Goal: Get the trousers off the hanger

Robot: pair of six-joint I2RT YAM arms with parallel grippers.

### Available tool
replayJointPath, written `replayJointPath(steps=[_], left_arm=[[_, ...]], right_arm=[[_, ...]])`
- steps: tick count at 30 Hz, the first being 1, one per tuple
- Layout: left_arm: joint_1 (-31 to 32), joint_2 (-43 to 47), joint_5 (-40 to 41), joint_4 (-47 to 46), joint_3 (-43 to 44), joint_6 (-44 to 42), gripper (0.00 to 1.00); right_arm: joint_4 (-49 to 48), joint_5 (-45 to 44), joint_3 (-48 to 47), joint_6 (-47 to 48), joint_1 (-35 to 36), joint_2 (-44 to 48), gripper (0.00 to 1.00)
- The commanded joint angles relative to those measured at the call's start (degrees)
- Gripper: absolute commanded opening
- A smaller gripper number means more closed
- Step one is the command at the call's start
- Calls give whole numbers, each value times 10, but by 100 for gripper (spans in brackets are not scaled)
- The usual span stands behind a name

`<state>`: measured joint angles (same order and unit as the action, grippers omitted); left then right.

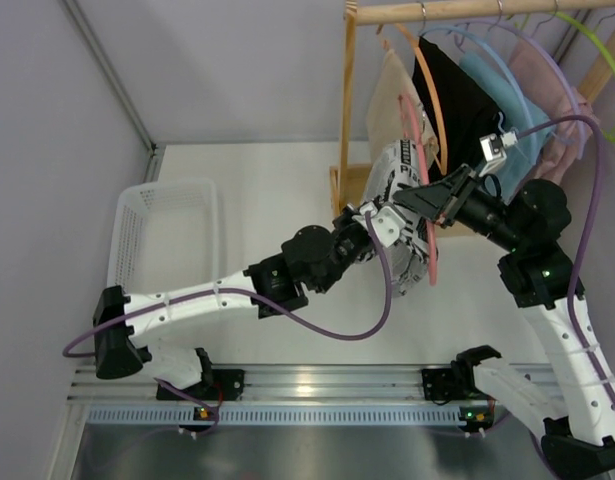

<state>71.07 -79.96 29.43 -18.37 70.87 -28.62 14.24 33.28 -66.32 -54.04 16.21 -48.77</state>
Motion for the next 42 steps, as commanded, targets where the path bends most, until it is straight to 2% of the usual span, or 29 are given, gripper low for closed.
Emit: replayJointPath(steps=[1, 6, 13, 28, 34, 42], left_arm=[[-1, 51, 18, -55, 62, 1, 0], [-1, 55, 42, -21, 125, 6, 0], [-4, 47, 48, -8, 211, -34, 0], [-51, 3, 45, -2, 420, -66, 0], [-91, -19, 46, -2, 509, -79, 0], [-155, -1, 58, -2, 523, -81, 0]], right_arm=[[-27, -4, 13, 46, -7, 13, 0], [-61, 5, 66, 8, -12, 5, 0], [-107, 19, 130, -18, -17, -18, 0], [-88, 11, 175, 22, -17, -47, 0], [-68, 6, 191, 63, -17, -57, 0], [-59, 15, 190, 91, -17, -67, 0]])
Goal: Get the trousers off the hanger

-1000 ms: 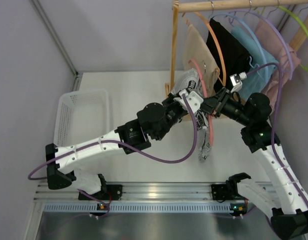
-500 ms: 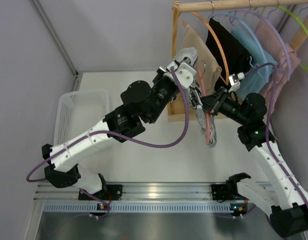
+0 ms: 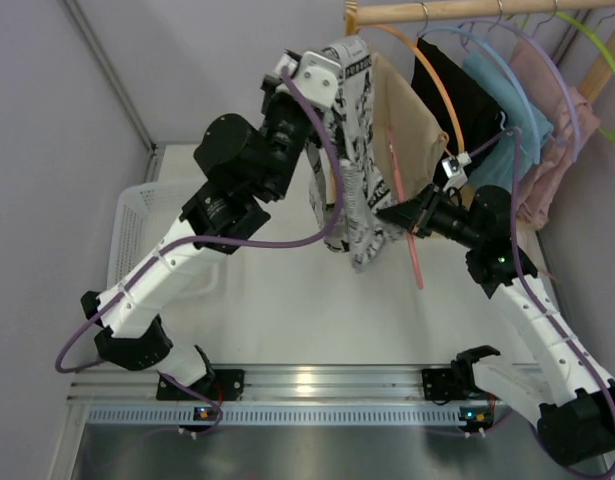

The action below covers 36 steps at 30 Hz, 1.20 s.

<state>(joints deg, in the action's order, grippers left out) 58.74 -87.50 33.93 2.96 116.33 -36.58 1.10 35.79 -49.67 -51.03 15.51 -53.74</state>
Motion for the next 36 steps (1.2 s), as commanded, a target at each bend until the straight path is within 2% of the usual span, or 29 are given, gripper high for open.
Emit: replayJointPath(steps=[1, 5, 7, 15, 26, 36], left_arm=[[-54, 77, 14, -215, 67, -1, 0], [-107, 91, 12, -224, 74, -16, 0], [-122, 94, 14, -252, 75, -58, 0], [-124, 102, 14, -334, 65, -223, 0], [-125, 146, 33, -398, -31, -381, 0], [-156, 168, 39, -415, -83, -405, 0]], right_arm=[[73, -9, 23, 66, -10, -17, 0], [87, -5, 17, 79, -8, -15, 0], [91, -1, 16, 83, -8, -15, 0], [98, 6, 7, 87, -6, -8, 0], [108, 11, -10, 88, 2, 5, 0], [108, 8, -16, 87, 8, 6, 0]])
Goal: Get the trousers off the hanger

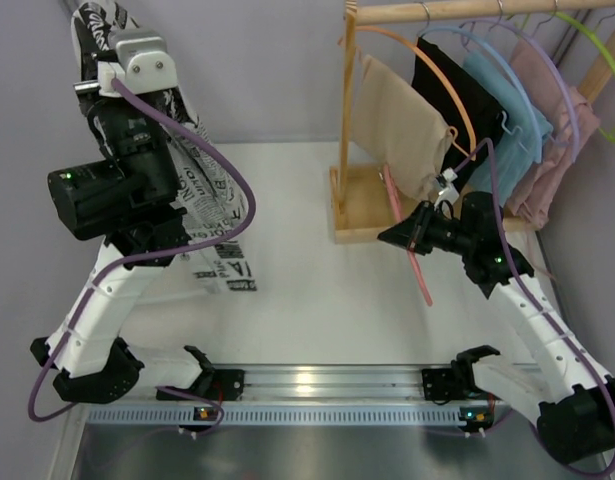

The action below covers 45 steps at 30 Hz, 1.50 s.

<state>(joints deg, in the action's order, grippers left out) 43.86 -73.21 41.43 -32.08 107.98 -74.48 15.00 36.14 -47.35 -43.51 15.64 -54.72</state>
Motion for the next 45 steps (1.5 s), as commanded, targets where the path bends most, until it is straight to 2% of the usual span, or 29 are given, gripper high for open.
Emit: replayJointPath(steps=[1, 5, 8, 12, 15, 17, 24, 35, 41, 45], left_arm=[[-9, 25, -37, -63, -3, -28, 0], [-22, 8, -32, -68, -22, -53, 0], [-66, -22, -11, -31, -2, -6, 0], [-198, -47, -20, 46, 23, 86, 0], [-262, -47, -36, 85, 16, 148, 0], [-284, -34, -45, 90, -3, 169, 0], [-359, 25, -71, 112, -155, 235, 0], [-388, 147, -25, 163, -396, 282, 0], [-395, 192, 27, 182, -467, 289, 0], [-399, 188, 44, 206, -499, 308, 0]], right_arm=[[-31, 4, -40, 11, 7, 16, 0], [-31, 2, -44, 10, 8, 15, 0], [-29, 2, -49, 11, 9, 12, 0], [-25, 2, -51, 16, 9, 12, 0], [-24, 2, -51, 21, 9, 14, 0], [-24, 2, -51, 23, 8, 15, 0], [-25, 8, -51, 25, 9, 21, 0], [-9, 9, -59, 37, 10, 37, 0], [-1, 12, -63, 45, 9, 40, 0], [-4, 11, -66, 42, 9, 37, 0]])
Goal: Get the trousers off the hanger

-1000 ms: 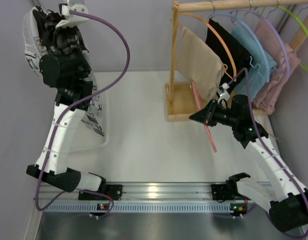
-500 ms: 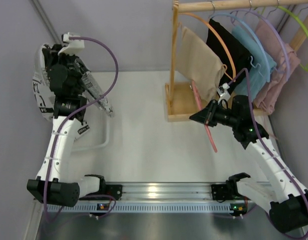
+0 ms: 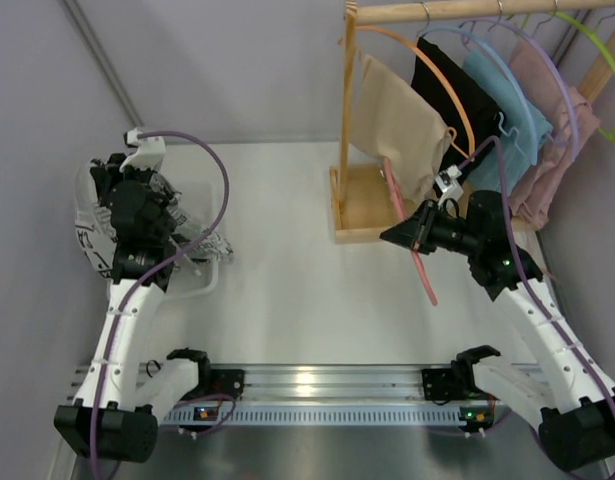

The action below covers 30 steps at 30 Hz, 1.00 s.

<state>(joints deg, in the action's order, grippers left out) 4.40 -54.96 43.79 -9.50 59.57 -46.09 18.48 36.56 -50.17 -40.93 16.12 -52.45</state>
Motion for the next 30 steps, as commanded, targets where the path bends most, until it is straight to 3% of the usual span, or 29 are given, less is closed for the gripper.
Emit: replayJointPath(steps=[1, 7, 18, 21, 25, 26, 29, 30], left_arm=[[-4, 1, 19, -11, -19, 33, 0], [-4, -45, 9, 0, -48, 80, 0], [-5, -185, -25, 47, -23, 198, 3], [-8, -235, -24, 48, -14, 228, 11], [-14, -305, -23, 76, 26, 273, 30], [-15, -314, -25, 92, 48, 281, 42], [-15, -333, -40, 145, 97, 302, 56], [-15, -328, -44, 157, 109, 308, 69]], right_arm=[[-42, 7, -38, 16, 4, 14, 0], [-38, 6, -44, 20, 5, 19, 0], [-20, -3, -63, 23, 5, 33, 0], [-14, -3, -66, 30, 4, 40, 0], [-3, -5, -77, 37, 4, 46, 0], [0, -5, -84, 39, 4, 47, 0], [8, -10, -92, 45, 5, 51, 0], [10, -13, -94, 45, 5, 52, 0]])
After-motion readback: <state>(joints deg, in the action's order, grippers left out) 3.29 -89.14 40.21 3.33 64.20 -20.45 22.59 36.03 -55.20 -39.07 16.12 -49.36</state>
